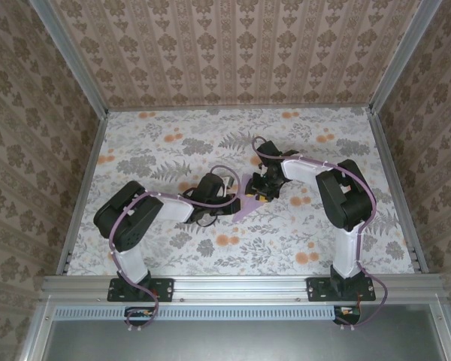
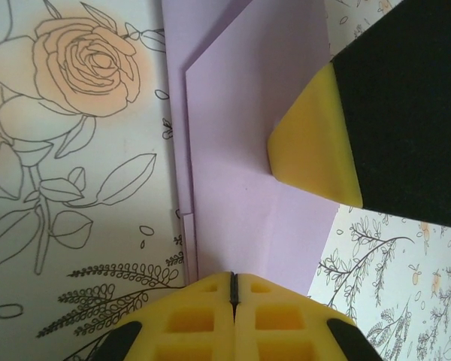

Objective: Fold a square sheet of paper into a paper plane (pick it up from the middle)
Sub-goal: Fourth fold the wing at the center of the table.

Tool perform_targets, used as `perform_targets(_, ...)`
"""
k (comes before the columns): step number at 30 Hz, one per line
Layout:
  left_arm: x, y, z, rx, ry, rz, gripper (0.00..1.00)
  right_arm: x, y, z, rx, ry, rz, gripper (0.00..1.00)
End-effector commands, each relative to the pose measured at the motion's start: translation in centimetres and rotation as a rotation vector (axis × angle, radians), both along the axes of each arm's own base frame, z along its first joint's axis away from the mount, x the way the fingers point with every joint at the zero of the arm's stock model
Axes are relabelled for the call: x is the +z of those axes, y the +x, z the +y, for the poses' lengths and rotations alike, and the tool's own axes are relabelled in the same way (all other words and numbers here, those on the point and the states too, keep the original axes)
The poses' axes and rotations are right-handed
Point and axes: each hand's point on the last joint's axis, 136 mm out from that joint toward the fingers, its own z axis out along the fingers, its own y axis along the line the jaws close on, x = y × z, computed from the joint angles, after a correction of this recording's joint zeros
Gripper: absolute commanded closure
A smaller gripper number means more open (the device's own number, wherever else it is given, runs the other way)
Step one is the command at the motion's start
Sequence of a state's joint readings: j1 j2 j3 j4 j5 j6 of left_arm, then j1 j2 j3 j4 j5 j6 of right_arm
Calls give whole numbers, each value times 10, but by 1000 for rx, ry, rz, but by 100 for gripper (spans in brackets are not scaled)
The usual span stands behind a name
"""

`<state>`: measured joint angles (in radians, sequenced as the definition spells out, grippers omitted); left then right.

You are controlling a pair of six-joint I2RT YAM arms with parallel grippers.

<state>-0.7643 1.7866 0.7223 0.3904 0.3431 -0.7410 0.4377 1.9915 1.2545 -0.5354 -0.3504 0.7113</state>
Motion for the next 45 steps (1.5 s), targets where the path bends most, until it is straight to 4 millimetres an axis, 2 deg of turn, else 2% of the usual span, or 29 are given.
perform_targets(1,-22,-10,14,0,105,62,97,-79,-60,-66,-10,-348,217,55)
perform_targets(4,-26,-14,19,-3,142,83,100,-54,-45,-53,-9,-282,164,55)
perform_targets(9,-30,-19,24,-24,187,101,100,10,-14,-22,15,-95,20,55)
perform_targets(12,-31,-20,23,-35,195,107,100,45,-2,-5,49,20,-71,54)
perform_targets(15,-31,-20,23,-40,196,108,100,64,0,8,95,104,-126,59)
perform_targets(20,-30,-21,23,-44,200,108,100,58,0,27,147,198,-128,83)
perform_targets(22,-32,-21,24,-44,205,113,100,56,-2,38,177,246,-130,88)
perform_targets(25,-32,-22,24,-45,209,117,100,55,-1,50,211,294,-136,91)
perform_targets(28,-32,-22,26,-43,215,119,100,45,1,50,222,284,-122,92)
perform_targets(39,-34,-26,31,-40,230,138,100,3,11,24,197,233,-86,94)
perform_targets(45,-39,-33,36,-49,230,174,100,-15,10,16,215,224,-88,95)
